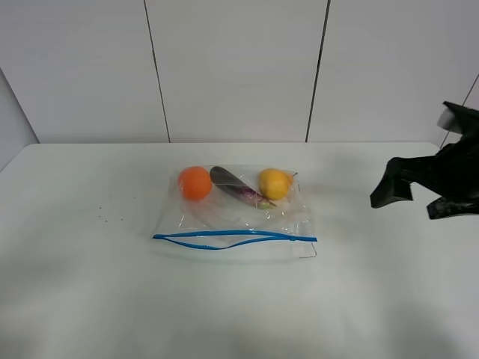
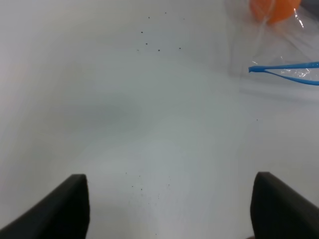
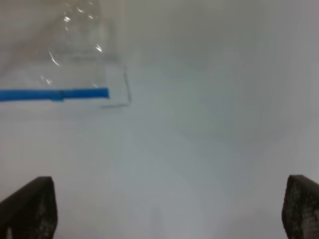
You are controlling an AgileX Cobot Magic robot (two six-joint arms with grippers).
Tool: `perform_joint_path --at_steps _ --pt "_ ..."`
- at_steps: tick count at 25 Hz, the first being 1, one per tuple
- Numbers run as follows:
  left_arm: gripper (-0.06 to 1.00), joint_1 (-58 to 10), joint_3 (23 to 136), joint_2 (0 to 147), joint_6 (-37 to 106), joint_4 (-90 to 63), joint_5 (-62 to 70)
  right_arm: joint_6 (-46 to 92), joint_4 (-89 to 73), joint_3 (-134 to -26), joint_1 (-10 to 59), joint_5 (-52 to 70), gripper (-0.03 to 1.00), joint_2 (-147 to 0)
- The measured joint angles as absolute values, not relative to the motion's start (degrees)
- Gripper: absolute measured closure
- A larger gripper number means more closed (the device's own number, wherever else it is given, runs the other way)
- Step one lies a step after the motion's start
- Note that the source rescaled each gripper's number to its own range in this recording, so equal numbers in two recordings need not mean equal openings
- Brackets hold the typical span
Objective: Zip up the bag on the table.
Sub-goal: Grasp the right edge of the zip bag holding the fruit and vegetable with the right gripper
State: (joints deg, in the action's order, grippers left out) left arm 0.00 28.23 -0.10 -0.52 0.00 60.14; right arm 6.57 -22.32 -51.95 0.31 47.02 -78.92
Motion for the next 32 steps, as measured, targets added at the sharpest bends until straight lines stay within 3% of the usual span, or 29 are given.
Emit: perform_joint_path --at_steps 9,16,21,32 --pt "-0.05 0.0 28.2 -0.1 -0.5 0.0 60.1 35.4 -49.8 -52.0 0.2 40.5 -0.03 -99.6" --pt "-0.05 0.0 28.2 -0.1 -0.5 0.0 60.1 53.9 -67.3 -52.1 -7.4 51.3 -0.03 -108.8" --pt "-0.05 0.0 28.2 -0.1 -0.5 0.0 60.1 56.7 -68.3 -56.1 -9.0 57.1 -0.03 -113.2" --pt "-0.05 0.0 28.2 -0.1 -0.5 0.0 60.1 57.6 -68.7 -63.1 -5.1 60.8 -0.03 -121.7"
